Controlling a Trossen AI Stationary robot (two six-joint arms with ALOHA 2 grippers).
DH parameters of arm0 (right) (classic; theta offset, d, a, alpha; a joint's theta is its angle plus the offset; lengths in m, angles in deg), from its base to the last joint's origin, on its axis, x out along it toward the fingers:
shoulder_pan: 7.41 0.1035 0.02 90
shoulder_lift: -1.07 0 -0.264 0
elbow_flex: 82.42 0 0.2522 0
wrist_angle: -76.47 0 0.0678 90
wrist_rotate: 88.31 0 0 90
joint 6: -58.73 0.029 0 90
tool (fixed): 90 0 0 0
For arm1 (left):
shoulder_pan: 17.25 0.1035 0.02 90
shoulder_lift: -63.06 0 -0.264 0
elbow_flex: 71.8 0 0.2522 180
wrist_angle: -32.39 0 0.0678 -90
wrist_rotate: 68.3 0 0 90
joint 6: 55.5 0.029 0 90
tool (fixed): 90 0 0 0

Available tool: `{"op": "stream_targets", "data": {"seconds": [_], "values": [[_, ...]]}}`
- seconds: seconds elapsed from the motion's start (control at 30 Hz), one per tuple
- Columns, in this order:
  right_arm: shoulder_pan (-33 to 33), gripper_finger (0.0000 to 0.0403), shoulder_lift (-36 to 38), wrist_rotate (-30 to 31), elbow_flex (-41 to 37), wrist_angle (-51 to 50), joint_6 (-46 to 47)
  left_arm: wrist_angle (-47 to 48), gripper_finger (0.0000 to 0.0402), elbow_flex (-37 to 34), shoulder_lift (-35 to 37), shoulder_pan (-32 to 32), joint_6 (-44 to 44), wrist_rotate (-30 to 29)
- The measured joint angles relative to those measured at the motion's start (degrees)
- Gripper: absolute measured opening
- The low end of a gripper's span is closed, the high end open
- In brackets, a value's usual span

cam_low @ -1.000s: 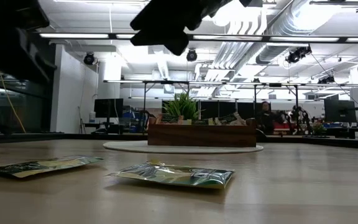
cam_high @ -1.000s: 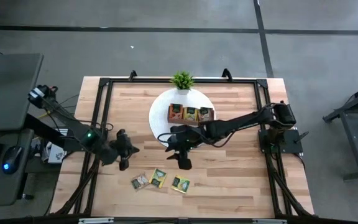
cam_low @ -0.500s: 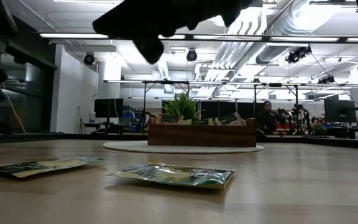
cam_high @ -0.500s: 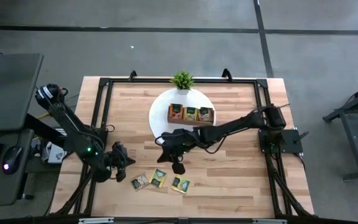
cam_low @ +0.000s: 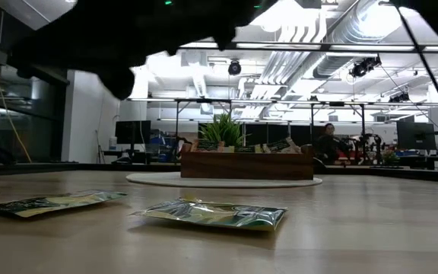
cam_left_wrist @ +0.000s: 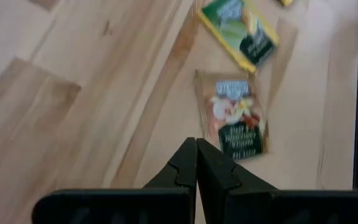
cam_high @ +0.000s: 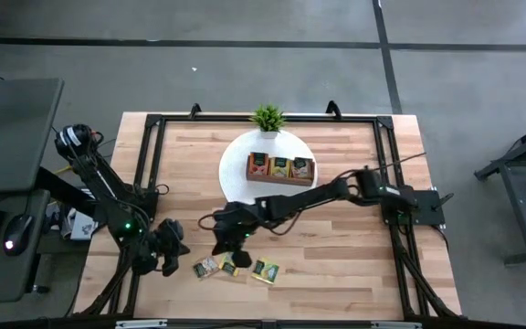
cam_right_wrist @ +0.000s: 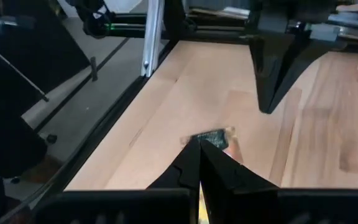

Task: Pick & Place Tea
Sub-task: Put the brown tea bag into the right section of the wooden organizer

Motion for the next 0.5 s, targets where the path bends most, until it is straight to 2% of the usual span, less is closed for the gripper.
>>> {"op": "stream_targets", "data": {"seconds": [0.13,0.27,0.5], "values": [[0.2,0.0001,-5.8,-0.3,9.6,-7.0,-1.4,0.1,0.0,0.0,-0.2,0.0,-0.5,3.5],[1.3,0.0,-10.0,0.0,15.9,-13.0,-3.8,0.6,0.0,0.0,-0.2,0.0,-1.5,6.2],[2.9,0.0,-13.3,3.2,17.2,-15.6,-4.3,0.5,0.0,0.0,-0.4,0.0,-1.5,6.8]]}}
